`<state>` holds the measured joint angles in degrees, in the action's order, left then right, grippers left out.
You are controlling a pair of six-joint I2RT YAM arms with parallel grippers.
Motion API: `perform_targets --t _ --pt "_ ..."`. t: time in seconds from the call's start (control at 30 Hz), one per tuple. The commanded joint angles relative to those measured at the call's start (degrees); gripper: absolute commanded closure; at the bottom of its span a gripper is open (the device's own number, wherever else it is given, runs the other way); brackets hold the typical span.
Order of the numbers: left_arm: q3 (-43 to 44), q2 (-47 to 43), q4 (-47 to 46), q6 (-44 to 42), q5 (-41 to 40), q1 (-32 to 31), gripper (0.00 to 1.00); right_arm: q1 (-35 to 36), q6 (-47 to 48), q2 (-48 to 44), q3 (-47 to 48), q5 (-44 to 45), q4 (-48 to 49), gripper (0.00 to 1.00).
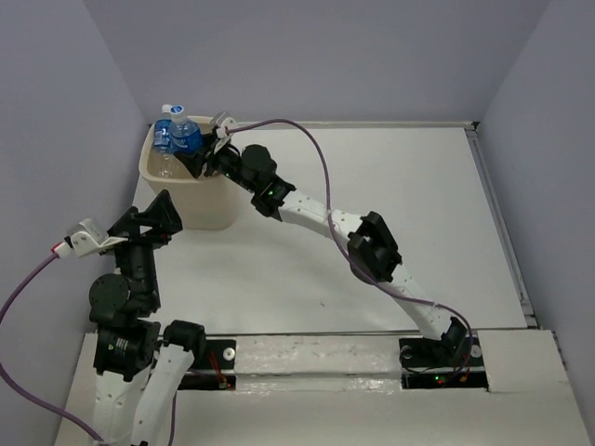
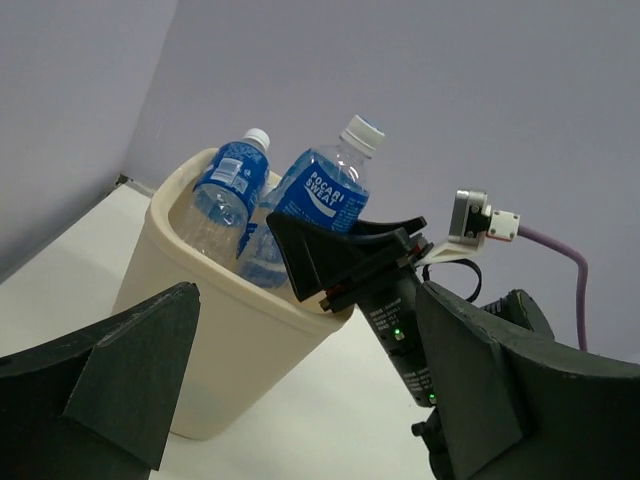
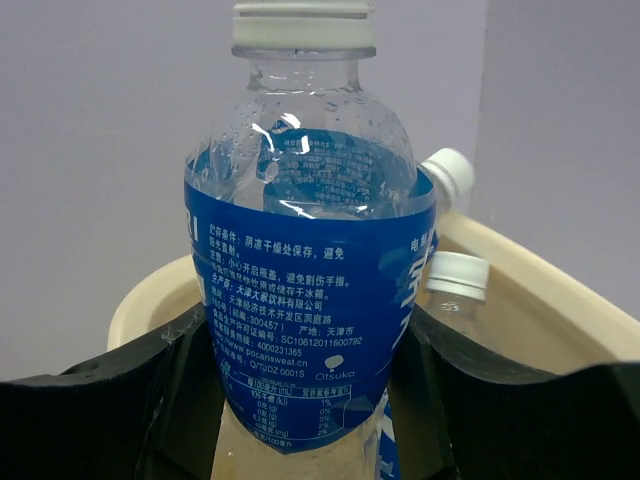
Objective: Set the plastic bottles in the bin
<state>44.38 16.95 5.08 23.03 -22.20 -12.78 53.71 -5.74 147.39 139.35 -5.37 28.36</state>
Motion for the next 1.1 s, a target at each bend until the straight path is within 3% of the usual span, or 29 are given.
perform_targets --t 0.0,0.03,0.1,0.17,0.2,0.4,0.83,0.97,1.07 --pt "-0.61 -0.69 -4.20 -0.18 -0.66 -0.41 0.01 -0.01 0.47 -6.84 -10.49 0.97 4.59 0.73" --pt "-0.26 -0.34 -4.12 -0.17 -0.66 -0.32 0.01 -0.01 0.29 -7.20 -11.20 0.88 4.08 0.71" --pt "1.06 -0.16 -3.77 -0.35 -0.66 -0.32 0.01 -0.01 0.64 -8.43 -11.12 0.36 3.02 0.57" --pt "1.76 0.10 -3.15 -0.44 -0.48 -0.41 0.01 -0.01 0.82 -9.75 -12.60 0.10 2.84 0.42" --pt "2.46 0.10 -3.06 -0.35 -0.48 -0.41 0.01 -0.01 0.82 -11.23 -13.31 0.01 2.75 0.29" --pt "3.52 0.54 -2.62 0.62 1.01 -0.41 0.01 -0.01 0.38 -16.43 -17.62 0.44 1.97 0.07" --pt "5.98 1.33 -0.86 1.14 2.33 -0.32 0.01 -0.01 -2.78 -22.49 -13.75 -5.01 -5.06 0.00" --pt "7.12 1.86 -0.34 1.06 4.70 -0.32 0.01 -0.01 -3.14 -31.27 -20.68 -3.34 -5.86 0.00" --pt "6.95 1.60 -0.07 1.06 8.12 -0.32 0.01 -0.01 -3.67 -42.94 -38.19 2.35 -4.64 0.00"
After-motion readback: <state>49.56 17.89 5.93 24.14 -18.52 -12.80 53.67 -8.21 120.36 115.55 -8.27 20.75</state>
